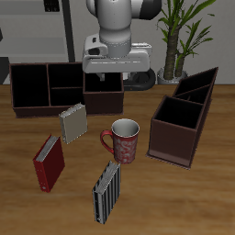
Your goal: Place the red book into the left desk caddy's front compartment
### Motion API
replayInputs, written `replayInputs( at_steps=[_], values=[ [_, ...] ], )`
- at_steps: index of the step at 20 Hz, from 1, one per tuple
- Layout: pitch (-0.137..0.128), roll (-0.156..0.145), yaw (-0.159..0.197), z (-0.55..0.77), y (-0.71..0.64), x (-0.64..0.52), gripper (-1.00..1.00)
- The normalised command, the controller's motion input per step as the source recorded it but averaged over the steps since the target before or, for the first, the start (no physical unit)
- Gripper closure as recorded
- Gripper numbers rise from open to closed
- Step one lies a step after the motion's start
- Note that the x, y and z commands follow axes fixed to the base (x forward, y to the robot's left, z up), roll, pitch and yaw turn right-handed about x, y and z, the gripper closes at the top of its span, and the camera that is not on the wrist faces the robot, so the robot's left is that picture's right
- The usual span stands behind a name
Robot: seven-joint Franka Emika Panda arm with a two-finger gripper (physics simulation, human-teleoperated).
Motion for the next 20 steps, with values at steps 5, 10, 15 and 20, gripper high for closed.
replayInputs(
  at_steps=[5, 10, 15, 20],
  values=[
    [-0.003, 0.026, 0.036, -0.08, -0.02, 0.04, -1.00],
    [0.007, 0.035, 0.011, 0.00, -0.17, 0.10, -1.00],
    [0.004, -0.001, 0.007, 0.10, -0.35, 0.19, -1.00],
    [-0.012, -0.075, -0.028, 0.17, -0.58, 0.28, -1.00]
  ],
)
